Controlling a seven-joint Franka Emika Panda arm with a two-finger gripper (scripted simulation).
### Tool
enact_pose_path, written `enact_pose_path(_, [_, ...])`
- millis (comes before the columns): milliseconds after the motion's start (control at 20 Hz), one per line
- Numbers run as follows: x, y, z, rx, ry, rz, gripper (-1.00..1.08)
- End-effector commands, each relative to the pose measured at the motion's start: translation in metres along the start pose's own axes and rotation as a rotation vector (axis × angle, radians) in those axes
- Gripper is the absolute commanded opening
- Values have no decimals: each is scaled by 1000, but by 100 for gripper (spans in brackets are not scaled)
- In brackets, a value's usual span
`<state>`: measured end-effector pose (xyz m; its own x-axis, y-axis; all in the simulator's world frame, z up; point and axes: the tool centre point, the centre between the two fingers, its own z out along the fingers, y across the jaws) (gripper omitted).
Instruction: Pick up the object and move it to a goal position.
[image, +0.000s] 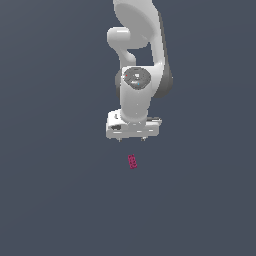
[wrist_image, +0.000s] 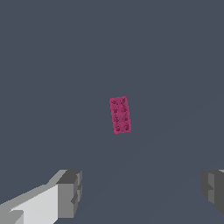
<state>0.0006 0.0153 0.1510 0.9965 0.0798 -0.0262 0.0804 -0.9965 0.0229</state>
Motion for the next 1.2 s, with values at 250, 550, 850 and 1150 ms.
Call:
enact_pose_path(250, [20, -3, 39, 9, 12, -69, 100])
enact_pose_path(550, [33, -5, 72, 17, 23, -122, 100])
enact_pose_path(850, [39, -6, 87, 21, 28, -146, 100])
enact_pose_path(1150, [38, -6, 90, 21, 26, -145, 100])
